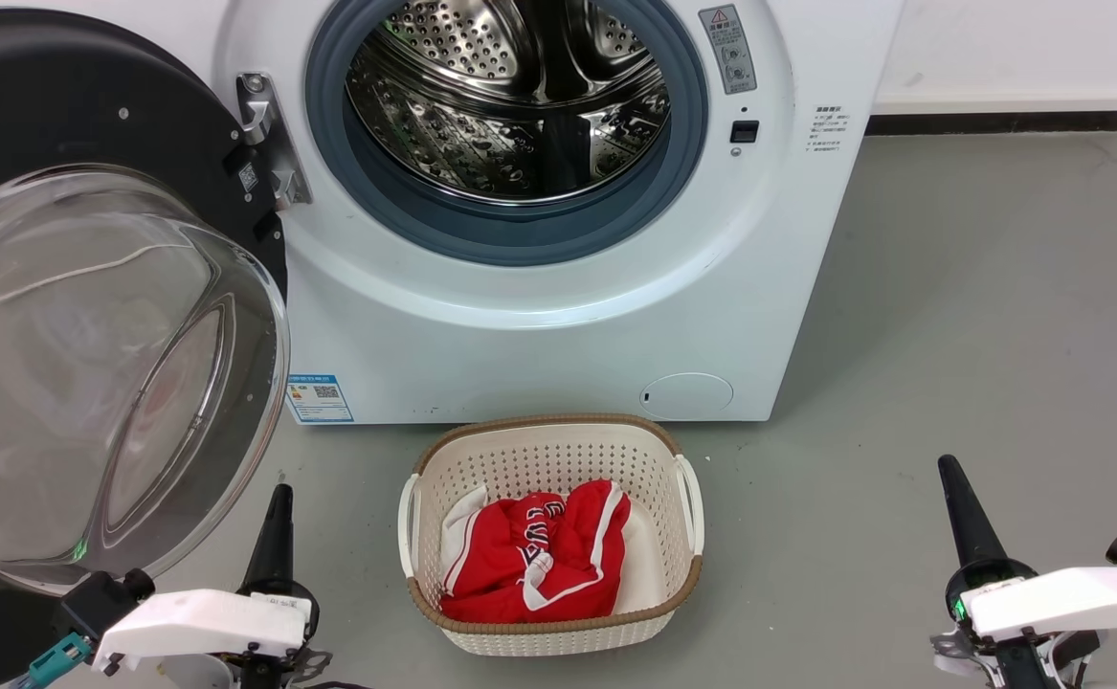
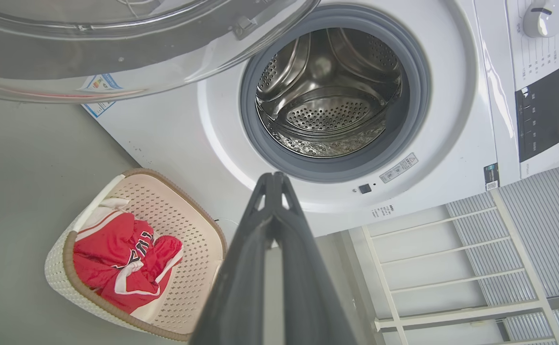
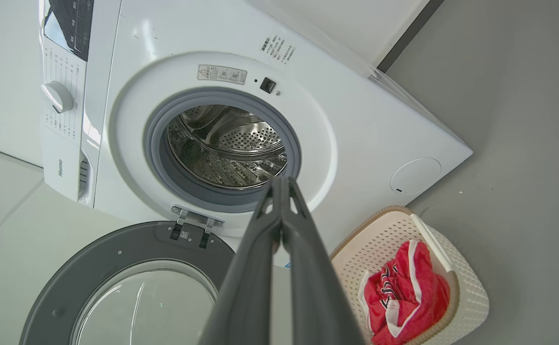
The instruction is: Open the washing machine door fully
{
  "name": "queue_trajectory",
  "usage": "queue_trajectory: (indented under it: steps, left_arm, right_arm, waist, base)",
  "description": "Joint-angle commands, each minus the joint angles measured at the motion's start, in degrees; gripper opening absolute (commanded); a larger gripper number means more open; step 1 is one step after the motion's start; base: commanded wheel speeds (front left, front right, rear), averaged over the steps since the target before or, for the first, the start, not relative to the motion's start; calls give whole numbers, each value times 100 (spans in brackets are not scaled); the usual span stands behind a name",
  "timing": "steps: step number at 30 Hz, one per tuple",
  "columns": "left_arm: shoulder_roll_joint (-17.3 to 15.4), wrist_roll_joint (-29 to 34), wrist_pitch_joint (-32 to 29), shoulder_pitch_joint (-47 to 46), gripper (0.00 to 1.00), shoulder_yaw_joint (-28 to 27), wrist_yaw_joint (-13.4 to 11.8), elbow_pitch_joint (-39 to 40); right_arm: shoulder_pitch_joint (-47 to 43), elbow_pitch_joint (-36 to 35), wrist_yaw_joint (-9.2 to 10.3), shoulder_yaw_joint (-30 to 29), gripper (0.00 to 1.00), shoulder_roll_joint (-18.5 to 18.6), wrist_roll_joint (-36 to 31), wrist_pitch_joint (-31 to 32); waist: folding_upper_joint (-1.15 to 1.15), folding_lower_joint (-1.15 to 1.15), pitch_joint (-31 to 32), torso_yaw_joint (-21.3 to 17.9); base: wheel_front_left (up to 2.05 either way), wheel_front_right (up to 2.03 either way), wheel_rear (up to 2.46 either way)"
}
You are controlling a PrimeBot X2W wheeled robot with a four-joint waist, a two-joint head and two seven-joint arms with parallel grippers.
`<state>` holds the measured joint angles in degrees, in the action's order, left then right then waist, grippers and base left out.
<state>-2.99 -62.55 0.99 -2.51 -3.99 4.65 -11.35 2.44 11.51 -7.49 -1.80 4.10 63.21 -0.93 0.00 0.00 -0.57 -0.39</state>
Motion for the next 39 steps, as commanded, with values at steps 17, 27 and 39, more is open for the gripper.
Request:
queue_trajectory:
  steps: [17, 27, 39]
  left_arm:
    - [-2, -1023, -272, -206, 0, -104, 131, -69]
    - [3, -1629, -428, -281, 0, -150, 186, -134]
    - [8, -2264, -586, -337, 0, -205, 242, -205]
  right_arm:
    - [224, 60, -1, -107, 0, 32, 1068, 208]
    - [273, 116, -1, -174, 0, 23, 1683, 340]
    - [340, 182, -1, -241, 0, 7, 2327, 475]
  waist:
    - [0, 0, 11, 11]
    - [0, 0, 18, 18]
    - [0, 0, 27, 27]
  base:
    - [0, 0, 0]
    - [0, 0, 0]
    - [0, 0, 0]
